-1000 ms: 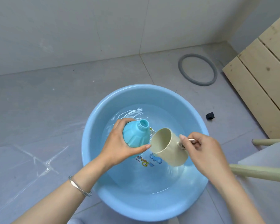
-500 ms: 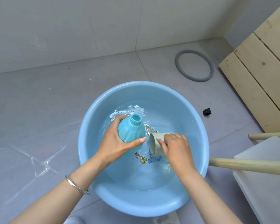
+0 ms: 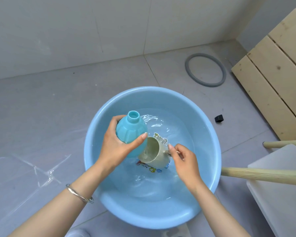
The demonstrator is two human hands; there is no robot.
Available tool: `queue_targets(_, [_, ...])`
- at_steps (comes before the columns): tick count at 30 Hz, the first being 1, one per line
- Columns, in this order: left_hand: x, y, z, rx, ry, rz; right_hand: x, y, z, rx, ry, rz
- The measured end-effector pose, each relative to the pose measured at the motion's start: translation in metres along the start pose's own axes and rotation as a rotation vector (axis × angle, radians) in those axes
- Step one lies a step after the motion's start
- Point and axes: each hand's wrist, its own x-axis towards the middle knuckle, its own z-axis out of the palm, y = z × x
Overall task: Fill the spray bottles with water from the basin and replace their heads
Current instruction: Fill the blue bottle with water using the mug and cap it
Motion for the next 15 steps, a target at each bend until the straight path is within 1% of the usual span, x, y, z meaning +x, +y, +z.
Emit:
queue_targets(2, [0.004, 0.005, -0.004, -0.015, 0.03, 0.006, -0.005, -0.002, -0.007, 0.124, 0.035, 0.074])
queue_targets(4, [0.007, 0.008, -0.006, -0.02, 0.046, 0.016, -0.01, -0.005, -0.017, 0.186, 0.098, 0.092])
queue_targets(10, [0.004, 0.004, 0.0, 0.026, 0.02, 0.018, -0.014, -0.02, -0.054, 0.16, 0.245, 0.077])
queue_targets(15, [-0.005, -0.008, 0.008, 0.159, -0.057, 0.046, -0.017, -0.047, -0.076, 0.207, 0.312, 0.029])
